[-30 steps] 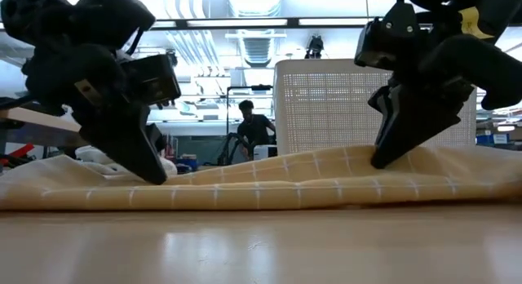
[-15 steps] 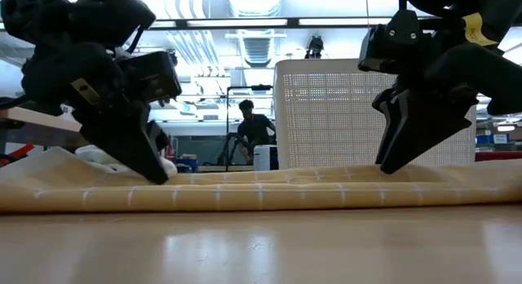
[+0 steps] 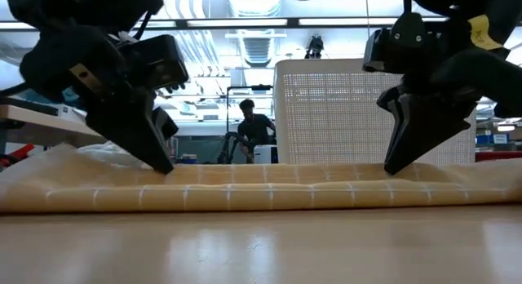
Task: Fold towel
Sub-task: Fold the yellow kitchen towel
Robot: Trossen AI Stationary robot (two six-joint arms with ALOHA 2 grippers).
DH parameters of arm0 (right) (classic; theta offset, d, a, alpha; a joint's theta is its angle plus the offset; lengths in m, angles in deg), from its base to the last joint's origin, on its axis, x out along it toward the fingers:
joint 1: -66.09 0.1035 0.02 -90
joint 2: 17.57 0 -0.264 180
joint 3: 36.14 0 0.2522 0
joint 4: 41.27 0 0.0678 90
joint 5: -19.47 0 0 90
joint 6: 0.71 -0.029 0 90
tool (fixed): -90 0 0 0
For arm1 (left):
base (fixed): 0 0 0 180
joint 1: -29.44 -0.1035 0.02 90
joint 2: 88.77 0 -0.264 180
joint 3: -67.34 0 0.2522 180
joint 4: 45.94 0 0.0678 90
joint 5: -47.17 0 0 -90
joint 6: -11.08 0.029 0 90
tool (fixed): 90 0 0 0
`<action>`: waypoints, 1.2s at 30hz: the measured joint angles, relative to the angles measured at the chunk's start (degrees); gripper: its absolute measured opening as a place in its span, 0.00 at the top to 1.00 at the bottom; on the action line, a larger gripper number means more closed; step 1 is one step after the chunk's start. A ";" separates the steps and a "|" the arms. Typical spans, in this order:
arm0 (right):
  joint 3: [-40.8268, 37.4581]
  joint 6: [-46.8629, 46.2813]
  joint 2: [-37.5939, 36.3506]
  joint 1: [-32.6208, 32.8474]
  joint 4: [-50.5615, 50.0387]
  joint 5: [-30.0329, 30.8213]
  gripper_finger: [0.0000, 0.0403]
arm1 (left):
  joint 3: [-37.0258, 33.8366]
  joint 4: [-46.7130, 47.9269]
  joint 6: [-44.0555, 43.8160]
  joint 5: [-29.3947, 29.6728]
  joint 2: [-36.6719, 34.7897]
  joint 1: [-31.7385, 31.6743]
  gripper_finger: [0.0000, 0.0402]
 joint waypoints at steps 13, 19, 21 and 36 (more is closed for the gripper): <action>6.60 0.03 -0.16 3.37 -9.05 5.19 1.00 | 5.43 3.48 3.32 0.35 -2.07 0.35 1.00; 11.30 0.01 -0.16 4.38 -16.57 8.53 1.00 | 7.50 11.28 2.93 3.04 -3.61 0.75 1.00; 12.61 0.01 -0.15 4.48 -18.67 8.73 1.00 | 7.80 12.23 2.89 3.04 -4.45 0.76 1.00; 18.81 3.72 -0.16 2.64 -28.47 10.60 1.00 | 9.75 23.69 6.14 13.51 -13.29 -0.08 1.00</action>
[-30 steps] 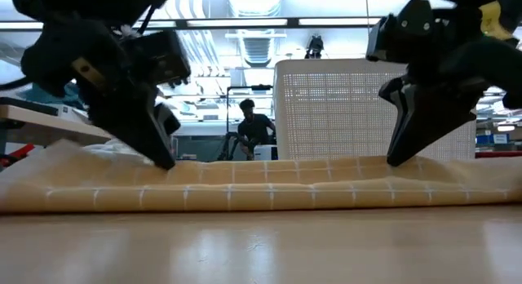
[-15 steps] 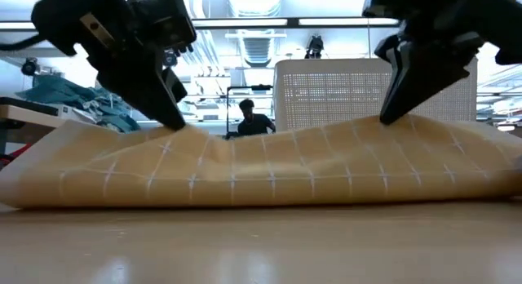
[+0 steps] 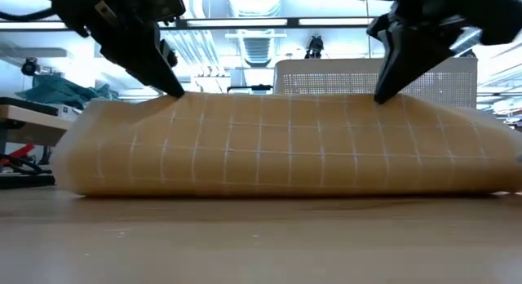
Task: Fold towel
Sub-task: Fold the yellow kitchen towel
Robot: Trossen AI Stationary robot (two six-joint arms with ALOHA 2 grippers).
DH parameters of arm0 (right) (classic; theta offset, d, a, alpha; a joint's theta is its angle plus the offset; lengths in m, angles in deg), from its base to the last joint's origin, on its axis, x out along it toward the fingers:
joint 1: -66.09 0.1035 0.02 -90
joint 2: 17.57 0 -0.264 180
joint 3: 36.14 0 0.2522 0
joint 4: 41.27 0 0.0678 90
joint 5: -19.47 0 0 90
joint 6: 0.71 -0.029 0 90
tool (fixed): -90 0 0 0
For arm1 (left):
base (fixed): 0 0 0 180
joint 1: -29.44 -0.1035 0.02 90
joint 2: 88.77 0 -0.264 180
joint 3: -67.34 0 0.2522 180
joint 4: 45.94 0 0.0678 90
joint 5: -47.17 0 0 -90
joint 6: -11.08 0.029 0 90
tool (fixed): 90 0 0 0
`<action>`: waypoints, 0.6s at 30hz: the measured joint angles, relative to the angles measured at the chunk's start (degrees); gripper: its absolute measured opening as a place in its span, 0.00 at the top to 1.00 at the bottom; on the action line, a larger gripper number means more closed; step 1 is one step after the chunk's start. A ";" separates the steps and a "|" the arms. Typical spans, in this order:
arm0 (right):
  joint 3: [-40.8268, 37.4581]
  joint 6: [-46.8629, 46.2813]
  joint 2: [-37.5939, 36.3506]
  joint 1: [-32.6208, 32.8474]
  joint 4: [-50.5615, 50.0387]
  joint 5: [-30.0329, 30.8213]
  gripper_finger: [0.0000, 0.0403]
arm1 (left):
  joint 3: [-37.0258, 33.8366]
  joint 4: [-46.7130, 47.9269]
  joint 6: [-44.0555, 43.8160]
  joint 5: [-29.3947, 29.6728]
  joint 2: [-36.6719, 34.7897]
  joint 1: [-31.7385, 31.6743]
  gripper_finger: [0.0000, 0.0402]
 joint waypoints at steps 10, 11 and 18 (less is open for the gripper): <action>-1.18 0.33 0.02 -2.96 0.47 0.11 1.00 | -1.81 -0.13 2.04 9.53 0.57 -1.03 1.00; -1.18 0.35 0.00 -3.15 0.60 -0.29 1.00 | -1.67 -0.01 2.60 9.56 0.33 -1.03 1.00; -3.58 -0.67 -0.03 -5.74 5.70 -3.97 0.97 | -1.18 -0.01 3.39 9.68 0.55 -1.65 1.00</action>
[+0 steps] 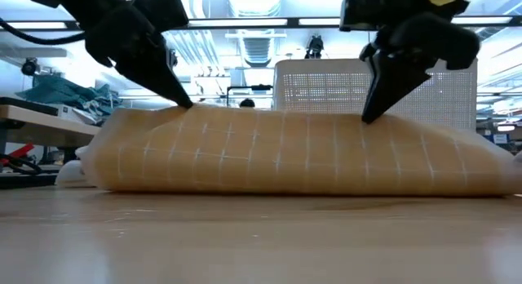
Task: Fold towel
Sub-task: Fold the yellow kitchen towel
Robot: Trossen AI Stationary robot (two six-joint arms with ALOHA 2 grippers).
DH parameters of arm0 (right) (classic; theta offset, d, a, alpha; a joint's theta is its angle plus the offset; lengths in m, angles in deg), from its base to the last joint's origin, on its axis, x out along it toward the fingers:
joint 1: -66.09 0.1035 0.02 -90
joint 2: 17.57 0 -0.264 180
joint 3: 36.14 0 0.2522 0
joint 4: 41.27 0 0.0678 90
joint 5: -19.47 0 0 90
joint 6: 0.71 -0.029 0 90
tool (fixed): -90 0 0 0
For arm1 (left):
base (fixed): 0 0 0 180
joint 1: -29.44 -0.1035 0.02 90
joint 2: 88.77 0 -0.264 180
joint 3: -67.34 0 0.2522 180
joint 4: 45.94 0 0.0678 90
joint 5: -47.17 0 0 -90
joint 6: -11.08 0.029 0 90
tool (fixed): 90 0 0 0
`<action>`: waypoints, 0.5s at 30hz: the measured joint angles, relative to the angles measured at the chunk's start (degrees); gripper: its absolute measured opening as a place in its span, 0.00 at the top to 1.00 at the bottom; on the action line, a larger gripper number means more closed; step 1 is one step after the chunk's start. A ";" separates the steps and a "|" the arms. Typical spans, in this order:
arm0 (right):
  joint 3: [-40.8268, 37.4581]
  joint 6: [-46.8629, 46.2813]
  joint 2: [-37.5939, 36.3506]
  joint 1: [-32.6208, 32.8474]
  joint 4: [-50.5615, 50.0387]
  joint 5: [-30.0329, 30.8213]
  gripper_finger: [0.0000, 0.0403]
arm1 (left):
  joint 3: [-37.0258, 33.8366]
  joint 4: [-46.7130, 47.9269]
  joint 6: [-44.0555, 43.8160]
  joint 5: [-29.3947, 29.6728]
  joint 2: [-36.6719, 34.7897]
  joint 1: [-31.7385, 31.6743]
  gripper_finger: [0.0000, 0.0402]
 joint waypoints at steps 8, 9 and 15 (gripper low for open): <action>-0.12 3.64 -1.50 -1.33 6.44 0.75 0.89 | -1.10 0.98 -0.35 -0.73 3.62 0.24 1.00; -0.12 3.69 -1.65 -1.75 6.93 0.74 0.88 | -1.17 1.15 0.02 -1.10 4.05 0.35 1.00; -0.47 7.09 -1.19 -5.88 13.22 0.43 0.83 | -1.21 0.98 1.44 -3.36 5.61 1.57 1.00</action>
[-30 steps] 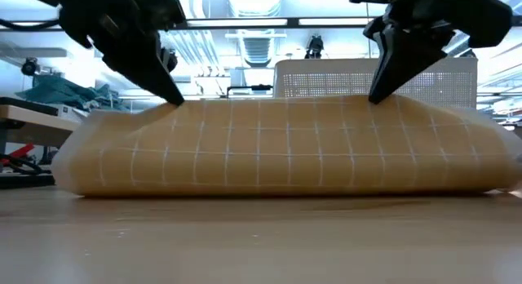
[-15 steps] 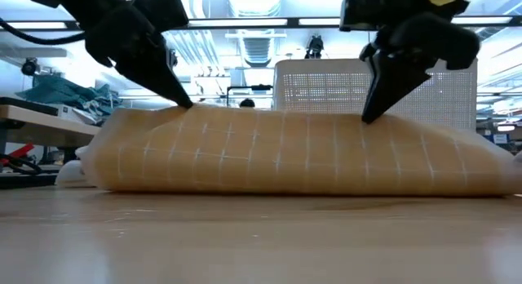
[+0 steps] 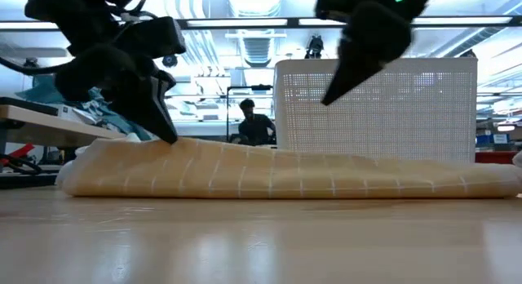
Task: Fold towel
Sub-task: Fold the yellow kitchen towel
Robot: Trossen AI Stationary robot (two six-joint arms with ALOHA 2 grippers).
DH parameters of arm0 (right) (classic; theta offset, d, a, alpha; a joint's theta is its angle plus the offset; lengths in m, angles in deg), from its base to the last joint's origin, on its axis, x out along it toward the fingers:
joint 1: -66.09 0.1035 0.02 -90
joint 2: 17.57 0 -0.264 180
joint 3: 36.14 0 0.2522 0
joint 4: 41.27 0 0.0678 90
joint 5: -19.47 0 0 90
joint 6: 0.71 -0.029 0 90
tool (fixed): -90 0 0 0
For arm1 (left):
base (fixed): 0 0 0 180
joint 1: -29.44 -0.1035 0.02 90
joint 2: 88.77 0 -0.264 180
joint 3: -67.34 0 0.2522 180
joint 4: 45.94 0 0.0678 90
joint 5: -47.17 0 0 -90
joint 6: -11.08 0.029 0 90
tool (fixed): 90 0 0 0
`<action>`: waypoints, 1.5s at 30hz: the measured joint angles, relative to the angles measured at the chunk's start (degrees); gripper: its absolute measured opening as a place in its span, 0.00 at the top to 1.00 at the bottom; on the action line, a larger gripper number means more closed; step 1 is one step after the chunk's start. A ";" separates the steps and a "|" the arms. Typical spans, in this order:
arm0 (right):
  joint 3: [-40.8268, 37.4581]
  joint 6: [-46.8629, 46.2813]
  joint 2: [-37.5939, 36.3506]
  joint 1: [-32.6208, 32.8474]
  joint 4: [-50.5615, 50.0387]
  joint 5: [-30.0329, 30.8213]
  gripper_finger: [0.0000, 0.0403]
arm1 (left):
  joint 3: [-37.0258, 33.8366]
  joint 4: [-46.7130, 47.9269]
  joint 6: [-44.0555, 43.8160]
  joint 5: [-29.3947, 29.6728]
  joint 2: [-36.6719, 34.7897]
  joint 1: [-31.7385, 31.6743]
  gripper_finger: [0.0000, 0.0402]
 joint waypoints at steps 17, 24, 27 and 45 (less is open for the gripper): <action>-5.85 3.72 12.24 -9.13 15.16 -8.39 1.00 | 0.04 -4.02 0.53 -2.84 -0.75 2.13 1.00; -5.59 3.46 16.37 -11.69 19.54 -22.77 1.00 | 0.04 -2.78 -1.02 1.03 -0.84 2.10 1.00; -5.68 3.42 16.77 -11.14 19.50 -28.35 1.00 | 0.04 -1.93 -1.09 7.02 -1.31 1.73 1.00; -2.50 3.00 16.57 -4.25 17.67 -33.03 1.00 | 0.04 -1.13 2.31 3.72 -1.78 -6.63 1.00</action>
